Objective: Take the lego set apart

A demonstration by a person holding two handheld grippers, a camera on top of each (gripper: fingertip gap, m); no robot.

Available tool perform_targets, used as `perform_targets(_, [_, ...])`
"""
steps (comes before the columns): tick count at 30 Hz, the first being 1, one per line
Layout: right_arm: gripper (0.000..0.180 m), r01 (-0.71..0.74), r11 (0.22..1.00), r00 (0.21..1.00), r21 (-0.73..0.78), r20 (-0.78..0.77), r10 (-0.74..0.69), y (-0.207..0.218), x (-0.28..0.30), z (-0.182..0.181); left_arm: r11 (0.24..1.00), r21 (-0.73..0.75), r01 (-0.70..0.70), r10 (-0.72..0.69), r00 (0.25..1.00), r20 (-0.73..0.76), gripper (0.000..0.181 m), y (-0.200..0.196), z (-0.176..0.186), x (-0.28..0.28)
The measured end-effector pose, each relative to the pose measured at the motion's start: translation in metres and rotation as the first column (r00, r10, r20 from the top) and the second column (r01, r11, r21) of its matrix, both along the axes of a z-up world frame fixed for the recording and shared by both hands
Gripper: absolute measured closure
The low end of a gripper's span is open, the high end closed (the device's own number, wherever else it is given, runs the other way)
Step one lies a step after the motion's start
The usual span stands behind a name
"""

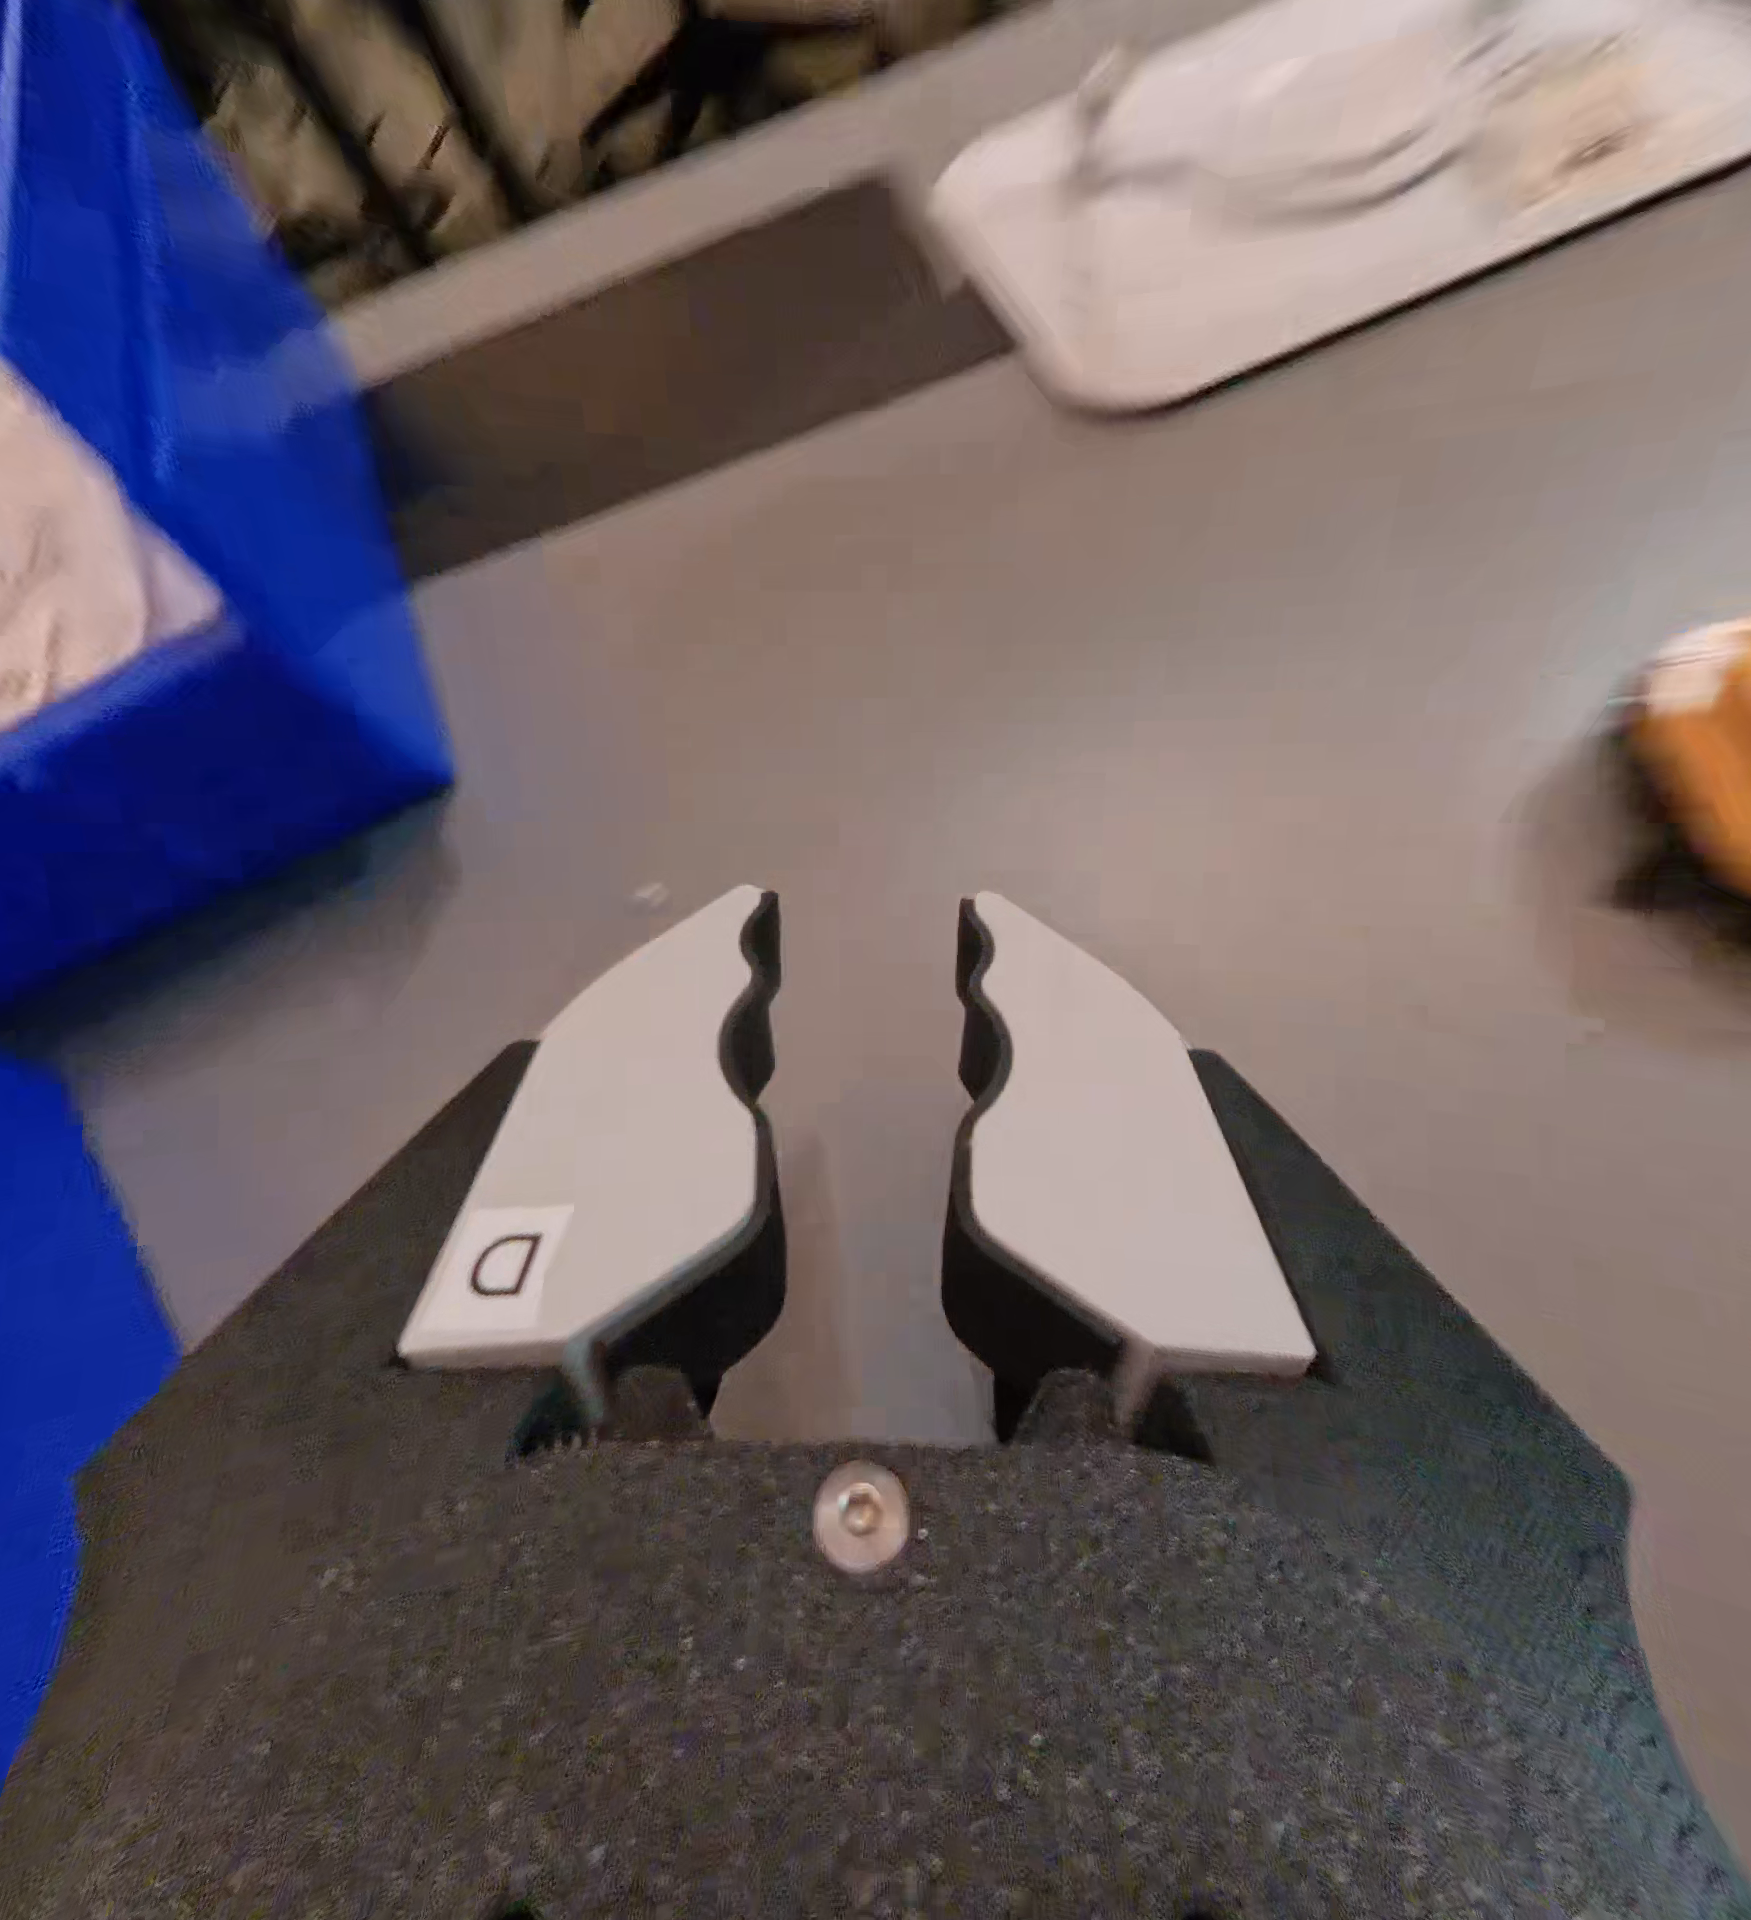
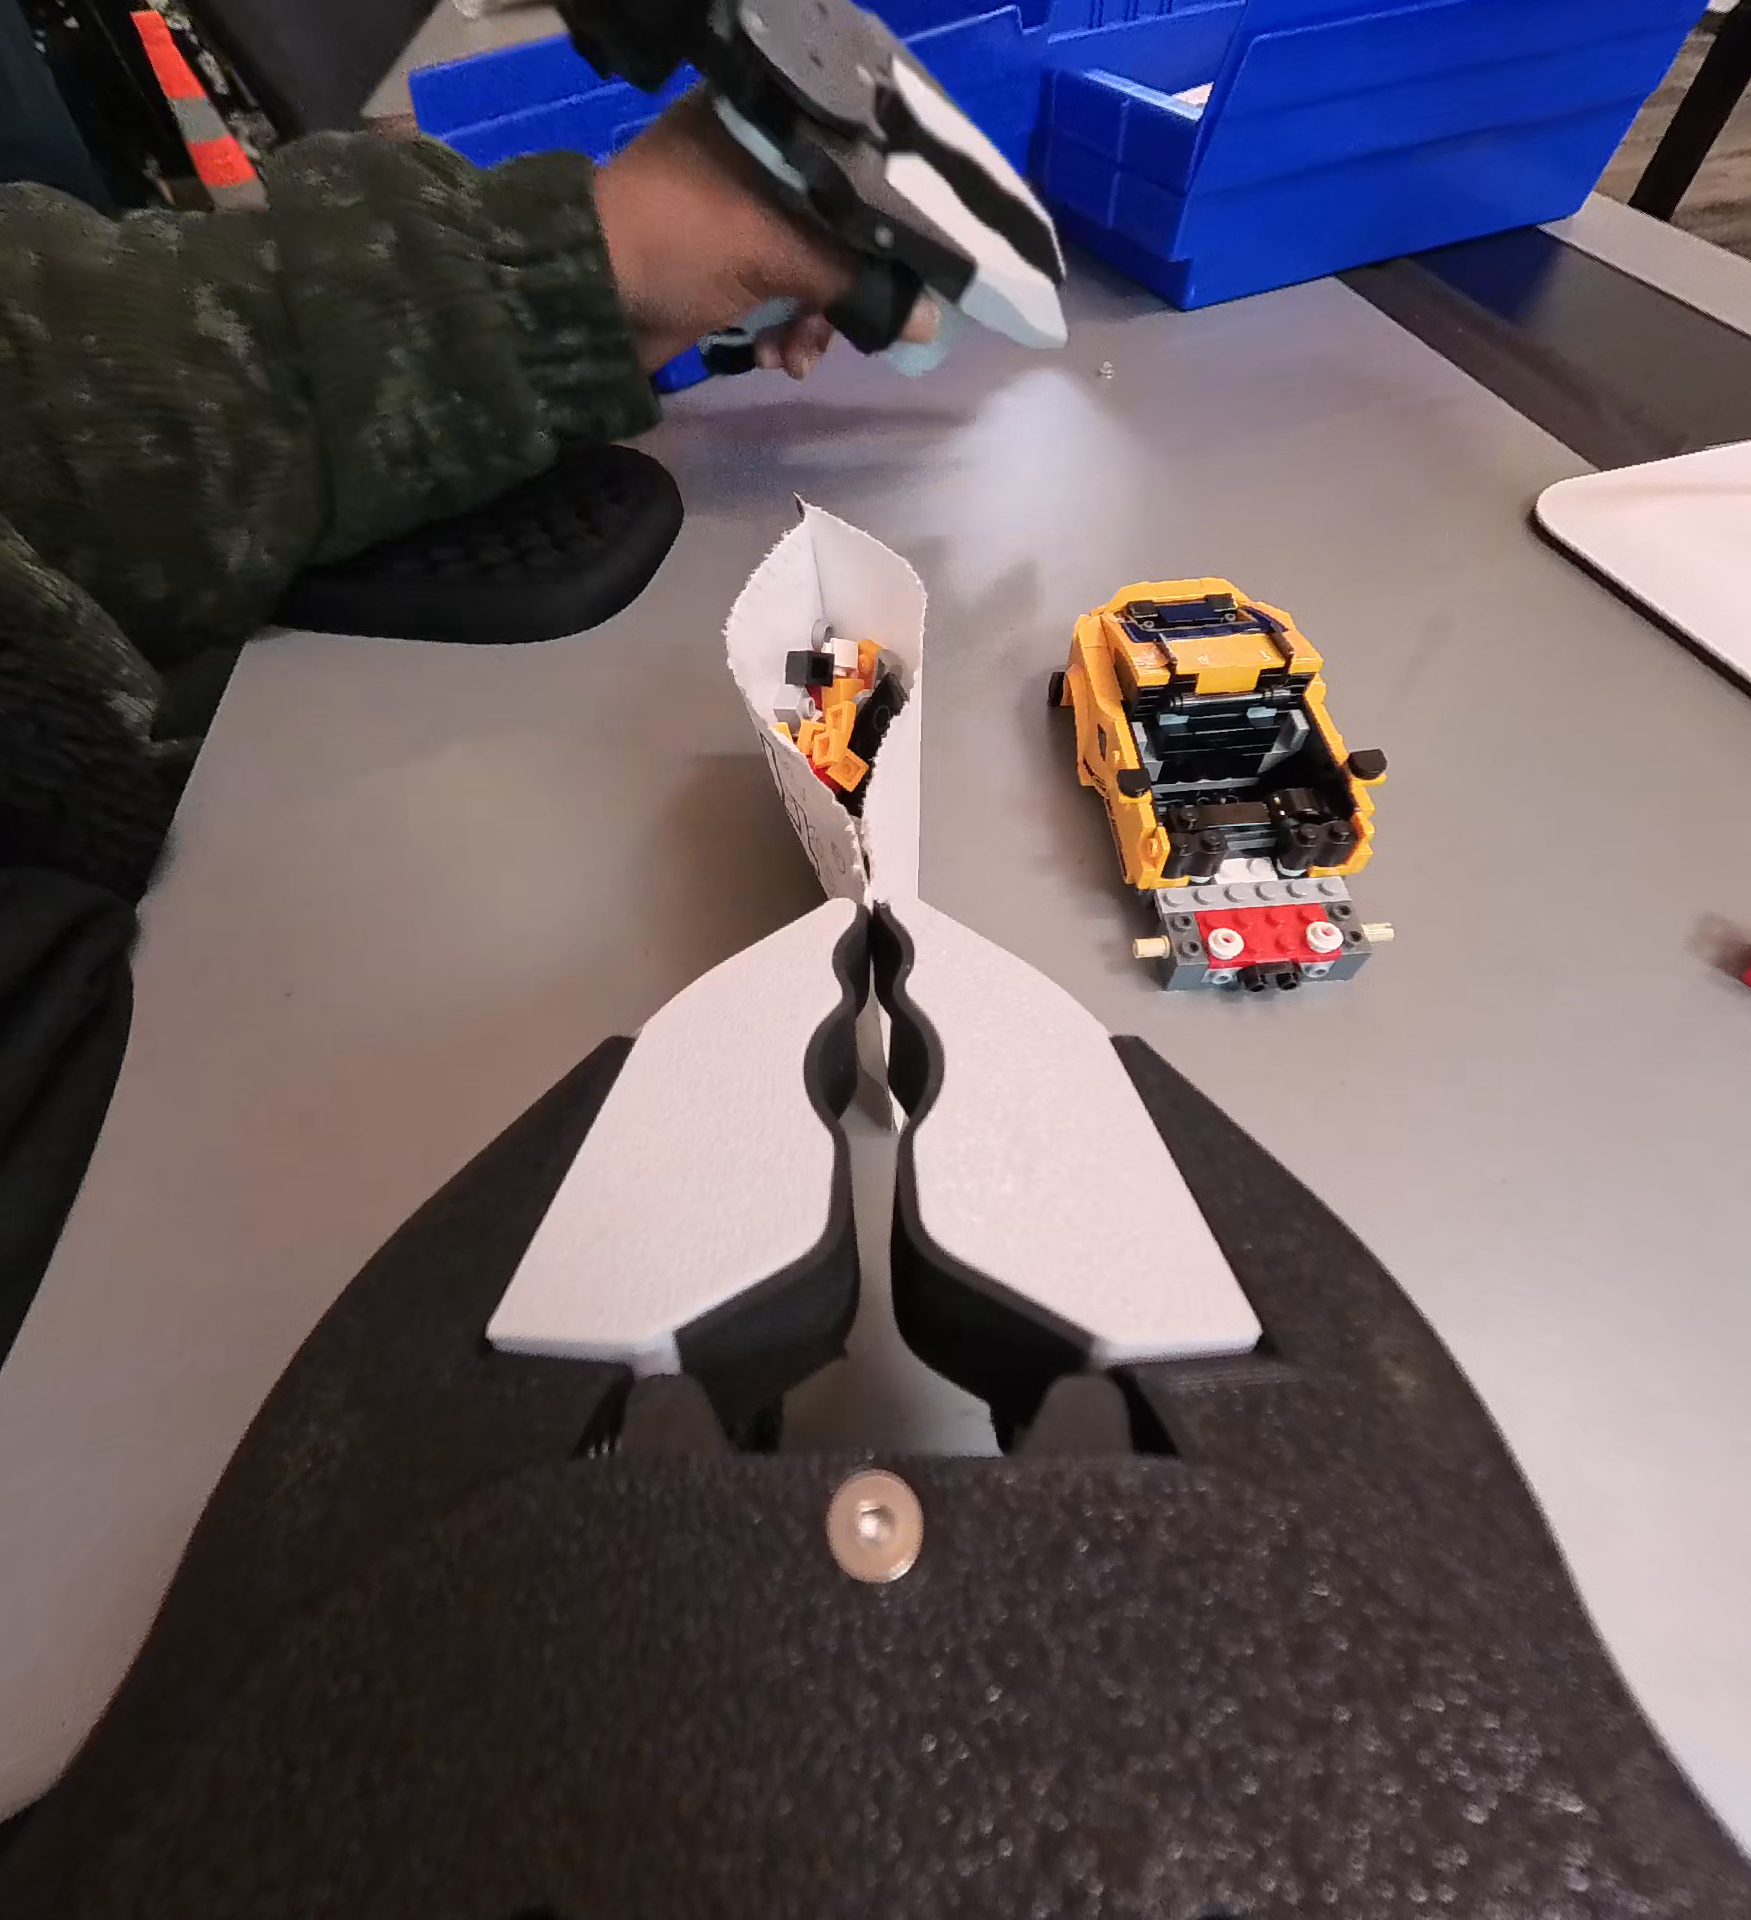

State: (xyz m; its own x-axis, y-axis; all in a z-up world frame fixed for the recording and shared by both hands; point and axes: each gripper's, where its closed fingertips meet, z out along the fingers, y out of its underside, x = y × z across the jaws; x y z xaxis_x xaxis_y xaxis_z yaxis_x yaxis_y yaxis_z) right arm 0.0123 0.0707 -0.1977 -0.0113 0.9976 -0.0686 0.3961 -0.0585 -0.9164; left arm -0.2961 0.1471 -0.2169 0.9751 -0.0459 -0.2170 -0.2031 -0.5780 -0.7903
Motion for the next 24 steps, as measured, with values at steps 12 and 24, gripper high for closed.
perform_targets(12, [0.180, -0.012, 1.000, 1.000, -0.028, -0.009, 0.012, -0.001, 0.001, 0.000, 0.969, -0.128, -0.209, 0.226, 0.965, 0.131, 0.154, 0.032, -0.049, -0.071])
perform_targets(24, [0.180, -0.010, 1.000, 1.000, -0.027, -0.010, 0.010, -0.001, 0.001, 0.000, 0.997, -0.075, -0.017, 0.032, 0.980, 0.198, 0.174, 0.039, -0.033, -0.033])
